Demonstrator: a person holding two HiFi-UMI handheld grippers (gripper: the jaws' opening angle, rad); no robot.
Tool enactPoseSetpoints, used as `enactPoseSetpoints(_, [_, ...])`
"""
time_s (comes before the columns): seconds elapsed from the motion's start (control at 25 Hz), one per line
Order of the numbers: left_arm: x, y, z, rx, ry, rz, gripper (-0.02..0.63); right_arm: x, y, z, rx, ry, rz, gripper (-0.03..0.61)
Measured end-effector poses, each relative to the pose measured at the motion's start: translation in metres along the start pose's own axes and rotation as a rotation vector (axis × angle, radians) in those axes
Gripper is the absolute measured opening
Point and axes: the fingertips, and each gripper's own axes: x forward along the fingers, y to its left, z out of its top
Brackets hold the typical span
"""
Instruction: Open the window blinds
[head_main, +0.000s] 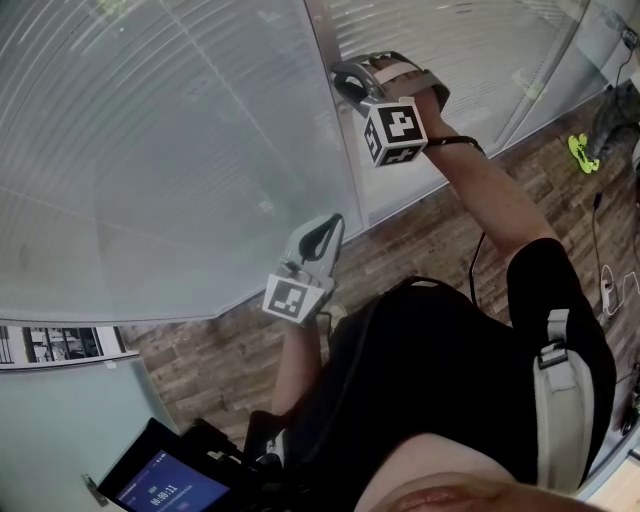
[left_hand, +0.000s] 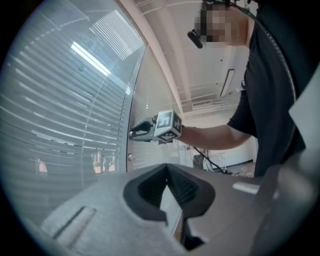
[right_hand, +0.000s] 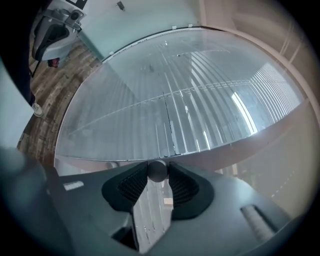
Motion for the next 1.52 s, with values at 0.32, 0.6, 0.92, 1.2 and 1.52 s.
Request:
enactPoseSetpoints(0.32, [-0.001, 0.002, 0.002, 0.012, 0.000, 0.007, 0.003, 0.002, -0.003, 0.000, 0.147, -0.031, 0.006, 0.132])
enactPoseSetpoints(0.6, [-0.005, 0.006, -0.001, 0.009, 0.010, 0.024, 0.003, 0.003, -0.012, -0.003, 0.427, -0.060, -0.007, 0.133])
enactPoseSetpoints(0.92, [-0.008, 0.010, -0.001, 0.013, 0.015, 0.039, 0.003, 0.010, -0.014, -0.008, 0.675, -0.114, 0.006, 0.135])
enactPoseSetpoints(1.2, [-0.012, 0.012, -0.003, 0.011, 0.018, 0.047, 0.003, 0.016, -0.013, -0.014, 1.032, -0.188, -0.006, 0.135])
enactPoseSetpoints(1.52, [-0.017, 0.015, -0.005, 0.004, 0.023, 0.064, 0.003, 0.022, -0.014, -0.026, 1.529, -0.290, -0.014, 0.133])
